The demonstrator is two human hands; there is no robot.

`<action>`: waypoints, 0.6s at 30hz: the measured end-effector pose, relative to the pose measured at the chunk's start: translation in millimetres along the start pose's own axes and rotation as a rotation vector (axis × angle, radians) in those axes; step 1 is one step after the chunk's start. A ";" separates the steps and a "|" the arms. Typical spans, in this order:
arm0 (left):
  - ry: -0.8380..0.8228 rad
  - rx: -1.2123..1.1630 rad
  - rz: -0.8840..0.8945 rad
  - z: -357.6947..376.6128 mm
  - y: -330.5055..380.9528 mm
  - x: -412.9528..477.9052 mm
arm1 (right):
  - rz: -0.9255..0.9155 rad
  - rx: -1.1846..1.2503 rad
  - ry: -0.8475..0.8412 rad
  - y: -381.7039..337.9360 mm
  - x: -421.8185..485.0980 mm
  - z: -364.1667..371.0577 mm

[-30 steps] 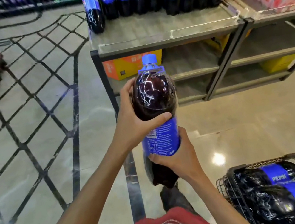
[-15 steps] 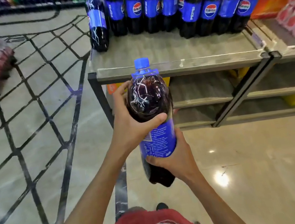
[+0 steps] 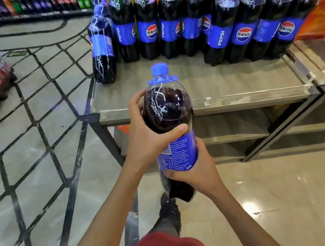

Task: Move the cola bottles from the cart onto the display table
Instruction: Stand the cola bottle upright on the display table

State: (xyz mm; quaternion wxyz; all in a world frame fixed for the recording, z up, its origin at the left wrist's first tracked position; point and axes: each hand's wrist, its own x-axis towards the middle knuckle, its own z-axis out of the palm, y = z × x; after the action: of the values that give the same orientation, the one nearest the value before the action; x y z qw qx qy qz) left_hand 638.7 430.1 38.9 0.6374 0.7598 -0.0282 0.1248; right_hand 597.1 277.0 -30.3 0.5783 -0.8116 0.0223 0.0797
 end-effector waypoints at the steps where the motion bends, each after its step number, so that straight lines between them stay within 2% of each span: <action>1: -0.003 -0.016 0.004 3.3 -3.6 16.3 | -0.004 -0.005 0.010 -2.3 16.3 -2.8; 10: -0.076 -0.034 0.062 34.0 -22.3 167.5 | 0.001 -0.027 0.111 -26.5 156.9 -30.0; 18: -0.132 -0.007 0.057 66.7 -36.4 256.1 | -0.010 -0.015 0.149 -31.9 241.5 -55.0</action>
State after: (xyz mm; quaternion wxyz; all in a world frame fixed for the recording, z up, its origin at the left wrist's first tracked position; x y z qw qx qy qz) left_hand 903.9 401.6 51.3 0.6329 0.7632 -0.0921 0.0925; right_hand 845.1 249.3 -20.4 0.5695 -0.8196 0.0606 0.0165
